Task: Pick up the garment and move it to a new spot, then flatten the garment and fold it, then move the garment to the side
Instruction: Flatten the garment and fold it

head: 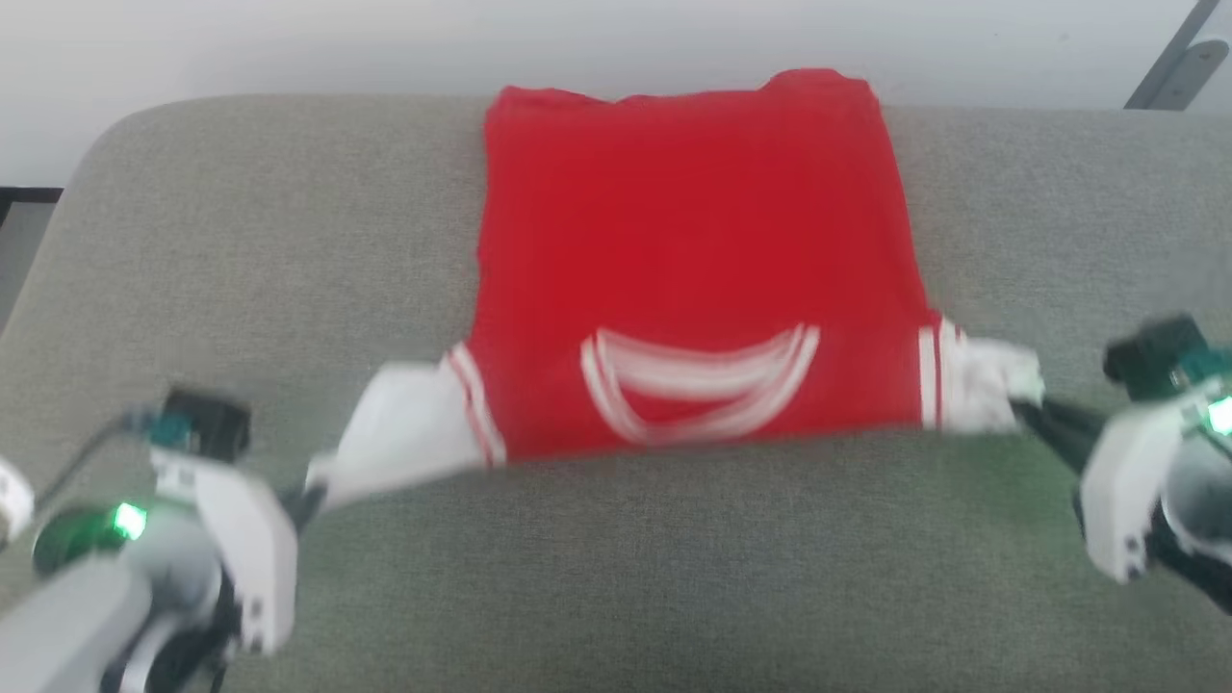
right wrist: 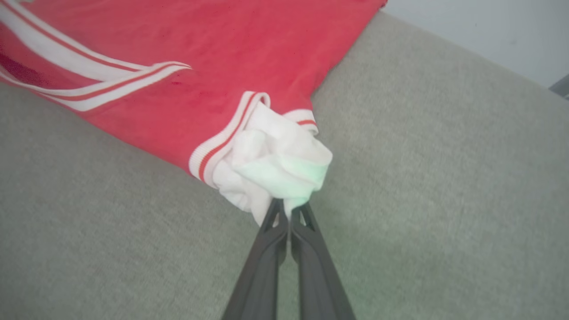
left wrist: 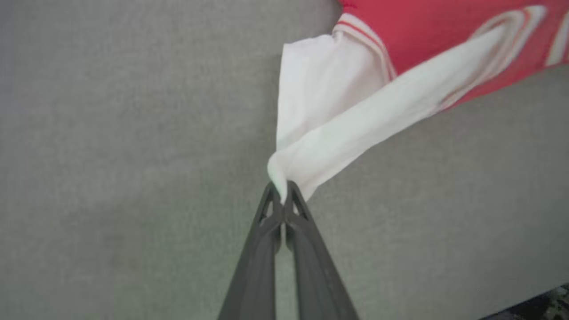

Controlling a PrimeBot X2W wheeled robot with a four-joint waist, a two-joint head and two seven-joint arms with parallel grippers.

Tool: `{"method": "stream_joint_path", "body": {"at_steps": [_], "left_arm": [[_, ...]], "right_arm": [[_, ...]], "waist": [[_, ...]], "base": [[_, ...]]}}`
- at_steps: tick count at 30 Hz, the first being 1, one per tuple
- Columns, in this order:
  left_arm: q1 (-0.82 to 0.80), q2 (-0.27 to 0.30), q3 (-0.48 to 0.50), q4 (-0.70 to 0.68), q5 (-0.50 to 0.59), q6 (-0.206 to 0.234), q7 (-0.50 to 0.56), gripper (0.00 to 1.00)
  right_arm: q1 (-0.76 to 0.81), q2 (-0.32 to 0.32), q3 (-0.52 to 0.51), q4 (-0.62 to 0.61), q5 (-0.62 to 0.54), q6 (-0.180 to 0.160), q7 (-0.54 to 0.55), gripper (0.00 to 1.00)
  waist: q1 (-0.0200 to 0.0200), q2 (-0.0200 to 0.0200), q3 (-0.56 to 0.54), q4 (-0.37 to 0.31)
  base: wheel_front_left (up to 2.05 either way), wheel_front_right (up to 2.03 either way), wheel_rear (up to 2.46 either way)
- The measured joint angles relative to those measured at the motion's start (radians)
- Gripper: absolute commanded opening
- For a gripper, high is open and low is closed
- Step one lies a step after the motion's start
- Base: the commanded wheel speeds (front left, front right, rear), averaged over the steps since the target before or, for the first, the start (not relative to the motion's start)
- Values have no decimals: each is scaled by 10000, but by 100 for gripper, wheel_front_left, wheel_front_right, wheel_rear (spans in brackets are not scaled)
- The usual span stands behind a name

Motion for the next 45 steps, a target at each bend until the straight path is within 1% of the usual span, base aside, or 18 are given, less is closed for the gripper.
{"method": "stream_joint_path", "body": {"at_steps": [1, 3, 7, 9, 11, 12, 15, 17, 19, 20, 21, 22, 23, 30, 34, 39, 41, 45], "left_arm": [[331, 303, -65, -466, 21, 219, 61, 0], [924, 677, -77, -1202, -98, 738, 196, 0], [1743, 1162, -79, -2161, -290, 1557, 282, 0], [2054, 1323, -115, -2429, -395, 1862, 372, 0], [2274, 1438, -155, -2625, -453, 2102, 462, 0], [2274, 1438, -155, -2625, -453, 2102, 462, 0], [2466, 1524, -165, -2803, -545, 2309, 499, 0], [2541, 1519, -176, -2826, -546, 2424, 502, 0], [2570, 1511, -163, -2826, -546, 2433, 451, 0], [2573, 1478, -151, -2824, -548, 2437, 435, 0], [2580, 1446, -148, -2823, -548, 2451, 405, 0], [2580, 1407, -146, -2823, -548, 2464, 368, 0], [2579, 1361, -148, -2821, -546, 2472, 357, 0], [2480, 1174, -140, -2844, -533, 2504, 316, 0], [2407, 1080, -163, -2918, -476, 2475, 311, 0], [2168, 907, -192, -2978, -362, 2464, 313, 0], [2030, 800, -238, -3012, -313, 2414, 341, 0], [1702, 558, -360, -3033, -48, 2266, 393, 0]], "right_arm": [[360, -121, -173, -278, 88, 0, 121, 0], [1090, -313, -562, -713, 215, -2, 359, 0], [2323, -418, -1223, -1551, 330, 0, 980, 0], [2836, -418, -1507, -1952, 366, 0, 1338, 0], [3334, -426, -1691, -2328, 420, 0, 1722, 0], [3334, -426, -1691, -2328, 420, 0, 1722, 0], [3886, -385, -2038, -2759, 456, 0, 2146, 0], [4173, -253, -2288, -2982, 495, 0, 2391, 0], [4420, -69, -2510, -3057, 485, -2, 2660, 0], [4523, 38, -2650, -3070, 474, 0, 2740, 27], [4572, 184, -2832, -3051, 443, -2, 2805, 45], [4591, 276, -2918, -3062, 337, -2, 2899, 70], [4625, 378, -3035, -3074, 257, 0, 2976, 100], [4747, 1062, -3975, -3446, -171, -2, 3482, 100], [4429, 1488, -5018, -4021, -754, -2, 3471, 100], [3151, 2142, -5565, -4138, -1580, -2, 3382, 100], [2406, 2416, -5547, -3868, -1670, -2, 3298, 100], [609, 2516, -5256, -2836, -2132, -2, 3101, 100]], "waist": [[0, 0, 10, -17], [0, 0, 38, -40], [0, 0, 85, -112], [0, 0, 116, -153], [0, 0, 145, -192], [0, 0, 145, -192], [0, 0, 190, -237], [0, 0, 220, -261], [0, 0, 266, -278], [0, 0, 293, -286], [0, 0, 322, -296], [0, 0, 352, -304], [0, 0, 382, -308], [1, 0, 545, -340], [0, 0, 693, -330], [0, 0, 890, -228], [0, 0, 994, -164], [0, 0, 1239, 35]], "base": [[0, 0, 0], [0, 0, 0], [0, 0, 0], [0, 0, 0], [0, 0, 0], [0, 0, 0], [0, 0, 0], [0, 0, 0], [0, 0, 0], [0, 0, 0], [0, 0, 0], [0, 0, 0], [0, 0, 0], [0, 0, 0], [0, 0, 0], [0, 0, 0], [0, 0, 0], [0, 0, 0]]}}
